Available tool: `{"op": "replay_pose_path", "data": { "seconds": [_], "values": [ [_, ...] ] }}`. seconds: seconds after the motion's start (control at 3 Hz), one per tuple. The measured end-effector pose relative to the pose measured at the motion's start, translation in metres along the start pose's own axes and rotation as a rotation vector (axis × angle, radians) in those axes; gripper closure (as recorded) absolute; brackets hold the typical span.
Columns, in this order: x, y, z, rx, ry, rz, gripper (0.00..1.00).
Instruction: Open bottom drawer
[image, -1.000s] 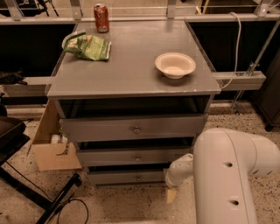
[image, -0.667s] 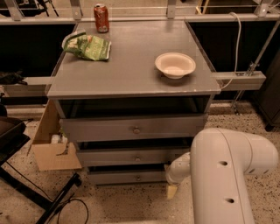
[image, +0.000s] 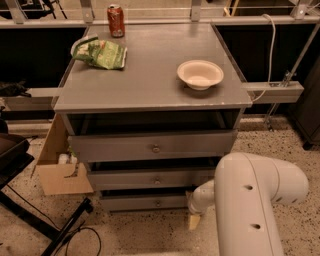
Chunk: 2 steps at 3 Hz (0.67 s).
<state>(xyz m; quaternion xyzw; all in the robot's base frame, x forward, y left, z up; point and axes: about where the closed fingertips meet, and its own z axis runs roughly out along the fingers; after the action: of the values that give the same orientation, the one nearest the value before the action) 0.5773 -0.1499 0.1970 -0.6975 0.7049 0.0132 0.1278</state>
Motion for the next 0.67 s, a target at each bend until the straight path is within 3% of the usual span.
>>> {"op": "replay_pose_path", "data": {
  "seconds": [0.67],
  "values": [
    [0.008, -0.022, 0.025, 0.059, -0.017, 0.023, 0.0]
  ]
}}
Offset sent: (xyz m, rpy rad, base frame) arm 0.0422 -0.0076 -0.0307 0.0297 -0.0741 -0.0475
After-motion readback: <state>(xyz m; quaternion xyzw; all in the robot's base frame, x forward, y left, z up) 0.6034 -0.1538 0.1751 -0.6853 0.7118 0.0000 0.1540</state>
